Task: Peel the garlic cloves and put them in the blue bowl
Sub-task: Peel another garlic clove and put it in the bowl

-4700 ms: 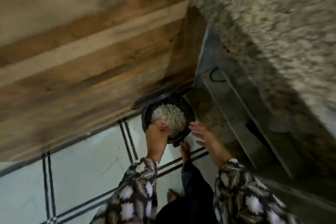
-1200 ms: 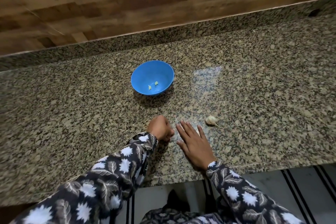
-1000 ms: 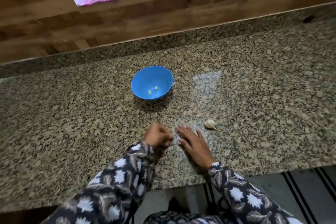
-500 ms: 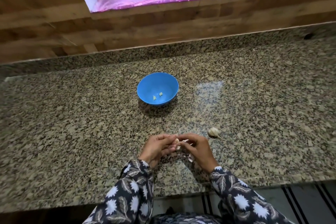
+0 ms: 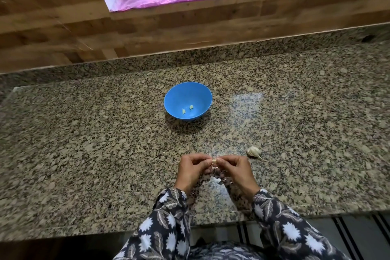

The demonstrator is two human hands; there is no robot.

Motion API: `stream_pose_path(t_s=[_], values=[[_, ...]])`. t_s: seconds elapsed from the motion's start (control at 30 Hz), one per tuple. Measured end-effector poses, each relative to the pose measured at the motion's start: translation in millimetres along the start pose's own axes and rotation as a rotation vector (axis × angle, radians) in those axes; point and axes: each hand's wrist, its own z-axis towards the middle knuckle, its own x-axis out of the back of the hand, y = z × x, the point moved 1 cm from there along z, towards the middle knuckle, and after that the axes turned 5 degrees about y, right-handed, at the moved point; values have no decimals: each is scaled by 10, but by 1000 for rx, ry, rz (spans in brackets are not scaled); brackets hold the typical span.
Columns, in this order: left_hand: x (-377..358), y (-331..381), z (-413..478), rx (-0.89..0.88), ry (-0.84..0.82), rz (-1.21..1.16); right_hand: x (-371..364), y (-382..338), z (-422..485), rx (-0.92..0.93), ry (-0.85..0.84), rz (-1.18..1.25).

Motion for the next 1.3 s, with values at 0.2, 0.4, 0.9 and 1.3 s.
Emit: stream_pose_path(t_s=[0.2, 0.4, 0.9, 1.3], values=[[15, -49, 17, 38, -20, -56, 31, -65, -25, -148, -68, 156], [-1, -57, 11, 53, -9, -81, 43, -89, -25, -216, -72, 167], [-7, -75, -2, -178, 81, 195, 22, -122, -50, -199, -79, 117], [11, 15, -25, -97, 20, 24, 55, -139, -41, -274, -93, 227]])
